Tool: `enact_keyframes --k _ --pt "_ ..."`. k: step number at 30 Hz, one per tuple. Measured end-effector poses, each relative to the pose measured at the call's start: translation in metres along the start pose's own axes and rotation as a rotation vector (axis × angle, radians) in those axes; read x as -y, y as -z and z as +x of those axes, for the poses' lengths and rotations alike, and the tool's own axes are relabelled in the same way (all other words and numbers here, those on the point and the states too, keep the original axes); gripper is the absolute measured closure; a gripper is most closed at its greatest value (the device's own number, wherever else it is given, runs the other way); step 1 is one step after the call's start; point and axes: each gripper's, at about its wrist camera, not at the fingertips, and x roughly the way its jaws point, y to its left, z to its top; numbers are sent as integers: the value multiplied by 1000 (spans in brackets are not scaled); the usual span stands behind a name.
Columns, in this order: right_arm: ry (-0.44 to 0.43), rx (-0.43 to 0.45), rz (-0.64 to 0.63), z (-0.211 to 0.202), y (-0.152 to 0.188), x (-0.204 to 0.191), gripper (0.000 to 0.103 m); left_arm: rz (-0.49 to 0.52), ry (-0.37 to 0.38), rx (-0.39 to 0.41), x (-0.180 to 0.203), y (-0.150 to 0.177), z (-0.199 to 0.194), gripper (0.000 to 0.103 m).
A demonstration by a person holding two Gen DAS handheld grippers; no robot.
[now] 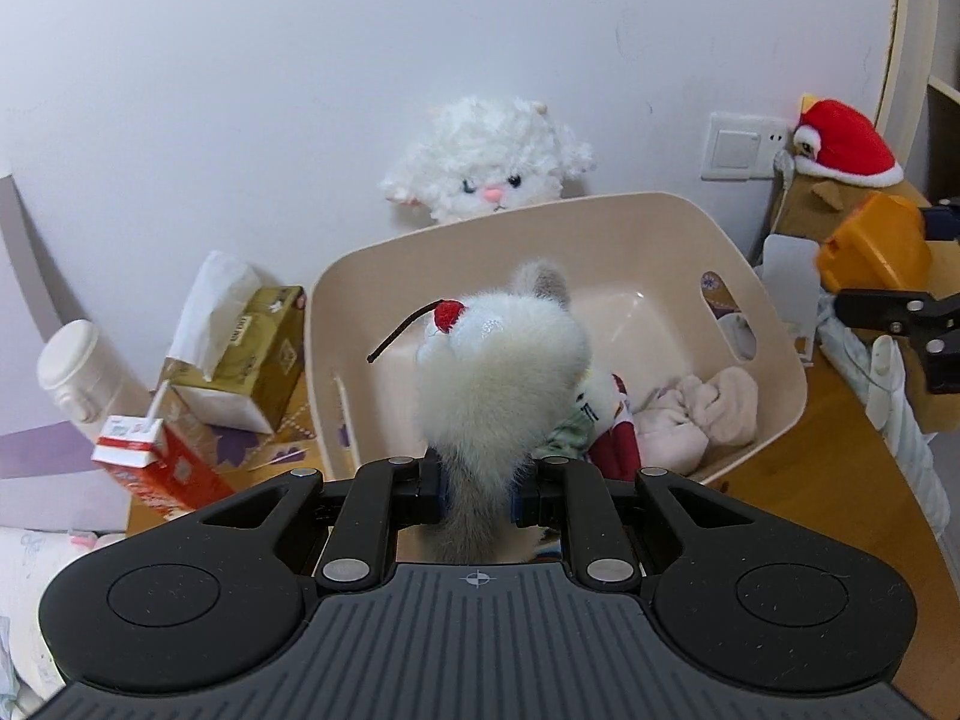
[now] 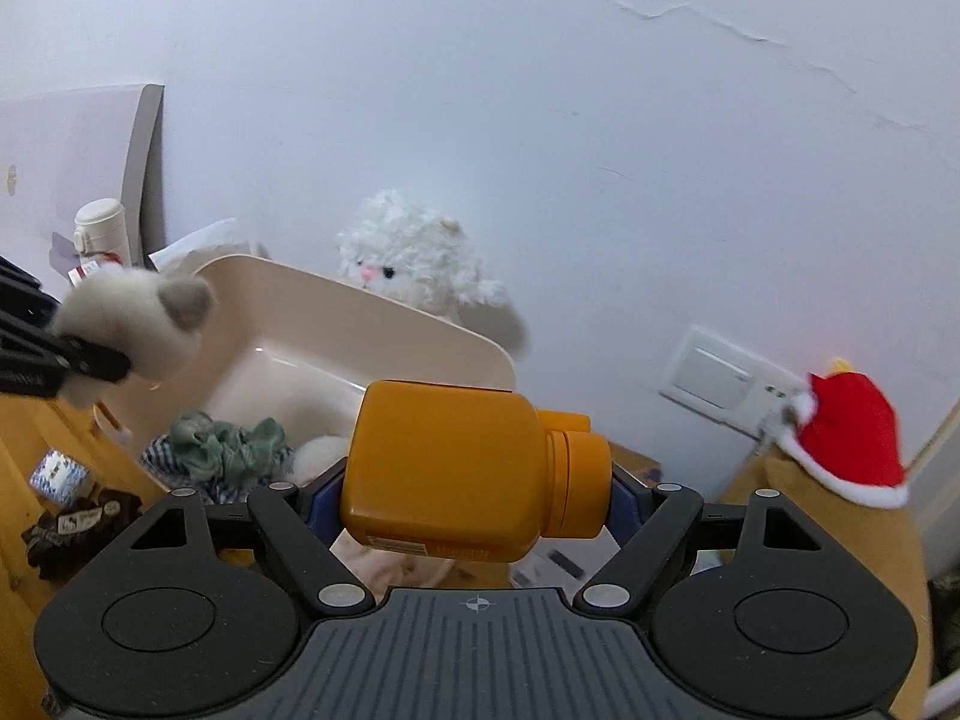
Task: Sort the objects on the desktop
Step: 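Carry mouse in left tool into basket while right tool releases orange bottle there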
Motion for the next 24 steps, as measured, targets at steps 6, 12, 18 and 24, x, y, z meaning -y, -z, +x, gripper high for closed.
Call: enact_keyframes --k 6,12,18,24 --pt "-45 -32 2 40 -1 -13 23 17 -12 -42 9 1 33 86" --pt "-100 -68 -17 77 3 -26 23 6 -19 -87 13 4 65 86" --pt "-111 -110 -76 113 11 -38 23 5 -45 -124 14 5 90 86" --pt "-119 -152 -91 136 20 -42 23 -14 -64 -157 12 7 108 85"
